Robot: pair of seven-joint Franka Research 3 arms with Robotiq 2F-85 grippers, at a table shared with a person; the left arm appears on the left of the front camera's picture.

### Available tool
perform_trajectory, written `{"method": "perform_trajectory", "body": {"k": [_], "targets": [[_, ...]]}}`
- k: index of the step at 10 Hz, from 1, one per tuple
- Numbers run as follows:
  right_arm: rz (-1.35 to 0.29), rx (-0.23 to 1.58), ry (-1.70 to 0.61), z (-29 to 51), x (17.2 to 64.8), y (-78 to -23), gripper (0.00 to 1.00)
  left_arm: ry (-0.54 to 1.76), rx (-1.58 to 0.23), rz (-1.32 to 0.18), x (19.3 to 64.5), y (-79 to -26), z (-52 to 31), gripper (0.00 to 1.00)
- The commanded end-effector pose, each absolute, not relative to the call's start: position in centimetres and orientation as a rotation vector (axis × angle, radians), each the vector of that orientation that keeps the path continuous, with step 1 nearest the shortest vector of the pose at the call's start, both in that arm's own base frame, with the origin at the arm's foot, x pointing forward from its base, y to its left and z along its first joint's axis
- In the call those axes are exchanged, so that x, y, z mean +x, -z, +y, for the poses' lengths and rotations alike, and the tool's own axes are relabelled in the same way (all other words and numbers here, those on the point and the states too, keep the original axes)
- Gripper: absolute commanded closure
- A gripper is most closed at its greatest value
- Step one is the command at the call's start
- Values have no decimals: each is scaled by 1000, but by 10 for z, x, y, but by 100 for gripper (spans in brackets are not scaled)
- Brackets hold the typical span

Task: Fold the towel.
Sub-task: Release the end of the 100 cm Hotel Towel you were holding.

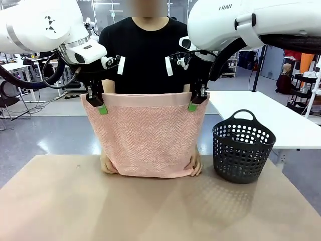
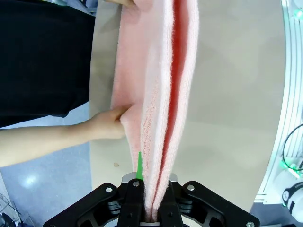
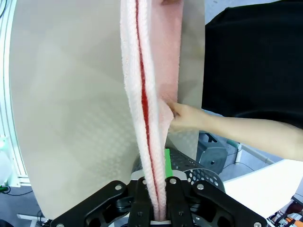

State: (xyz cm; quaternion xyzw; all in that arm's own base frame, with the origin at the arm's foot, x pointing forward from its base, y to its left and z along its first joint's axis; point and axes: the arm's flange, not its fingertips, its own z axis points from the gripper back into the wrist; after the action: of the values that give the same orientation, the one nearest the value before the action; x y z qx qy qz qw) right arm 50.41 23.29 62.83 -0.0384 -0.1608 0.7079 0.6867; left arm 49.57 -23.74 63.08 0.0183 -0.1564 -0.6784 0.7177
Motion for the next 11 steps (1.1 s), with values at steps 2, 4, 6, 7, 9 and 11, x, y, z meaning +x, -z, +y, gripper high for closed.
{"method": "perform_trajectory", "body": {"k": [2,4,6,7,9,11], "targets": [[-361,-99,-1589,233,504,-631,100,1502,46,-348,495,-633,-236,100],[-361,-99,-1589,233,504,-631,100,1502,46,-348,495,-633,-236,100],[-361,-99,-1589,233,504,-631,100,1502,46,-348,495,-633,-236,100],[-361,-99,-1589,233,504,-631,100,1502,46,-348,495,-633,-236,100],[-361,-99,-1589,233,504,-631,100,1502,46,-348,495,-633,-236,100],[-361,-99,-1589,233,504,-631,100,1502,46,-348,495,-633,-236,100]]}}
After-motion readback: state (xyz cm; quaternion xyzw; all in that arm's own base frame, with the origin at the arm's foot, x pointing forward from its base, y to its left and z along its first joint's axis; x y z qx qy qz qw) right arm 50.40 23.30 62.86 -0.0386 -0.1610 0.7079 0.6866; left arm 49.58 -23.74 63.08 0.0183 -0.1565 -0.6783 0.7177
